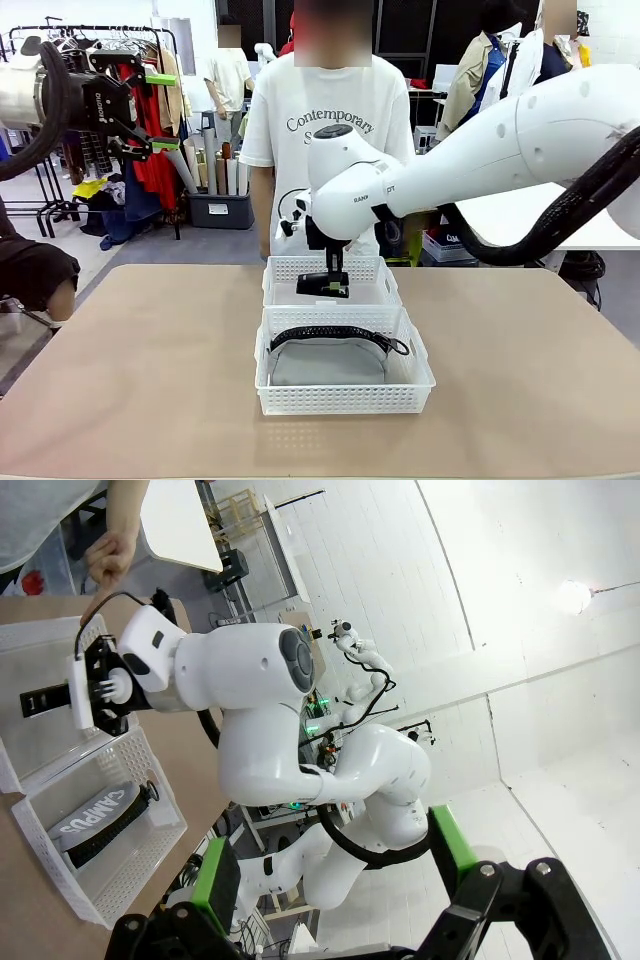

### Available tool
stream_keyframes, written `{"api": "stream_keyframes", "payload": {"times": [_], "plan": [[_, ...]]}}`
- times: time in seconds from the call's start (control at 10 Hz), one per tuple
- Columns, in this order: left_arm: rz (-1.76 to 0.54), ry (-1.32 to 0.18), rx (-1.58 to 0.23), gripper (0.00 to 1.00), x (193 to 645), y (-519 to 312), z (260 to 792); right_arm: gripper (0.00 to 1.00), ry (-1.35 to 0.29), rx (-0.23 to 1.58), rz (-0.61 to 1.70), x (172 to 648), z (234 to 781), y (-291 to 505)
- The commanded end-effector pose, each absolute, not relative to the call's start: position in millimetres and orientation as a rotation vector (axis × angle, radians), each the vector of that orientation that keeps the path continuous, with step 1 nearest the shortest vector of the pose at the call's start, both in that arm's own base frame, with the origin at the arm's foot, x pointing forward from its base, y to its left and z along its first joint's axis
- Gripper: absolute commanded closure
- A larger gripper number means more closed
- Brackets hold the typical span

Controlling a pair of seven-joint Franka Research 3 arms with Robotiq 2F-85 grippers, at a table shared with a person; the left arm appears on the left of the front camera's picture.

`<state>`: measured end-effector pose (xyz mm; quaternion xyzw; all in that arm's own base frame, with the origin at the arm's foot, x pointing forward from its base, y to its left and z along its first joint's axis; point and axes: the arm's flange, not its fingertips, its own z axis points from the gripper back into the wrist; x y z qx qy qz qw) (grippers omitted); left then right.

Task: Distribute items into two baskets.
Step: Place the picked Stapler into the Organizing basket as instructed by the person.

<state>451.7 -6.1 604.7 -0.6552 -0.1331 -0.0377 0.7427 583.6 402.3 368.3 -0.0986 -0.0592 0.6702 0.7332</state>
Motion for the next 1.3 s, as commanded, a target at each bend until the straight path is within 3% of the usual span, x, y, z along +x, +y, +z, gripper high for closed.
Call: {"api": "stream_keyframes", "payload": {"times": [0.0, 0.9, 1.0, 1.2], "plan": [[-0.076, -0.293, -1.441, 0.0, 450, -7, 607, 1.0, -0.126, -0.248, 1.554, 588, 374, 412], [-0.076, -0.293, -1.441, 0.0, 450, -7, 607, 1.0, -0.027, -0.281, 1.569, 597, 342, 410], [-0.076, -0.293, -1.441, 0.0, 450, -7, 607, 0.94, -0.021, -0.283, 1.562, 600, 342, 408], [-0.076, -0.293, -1.441, 0.0, 450, -7, 607, 0.58, -0.011, -0.281, 1.547, 599, 342, 407]]}}
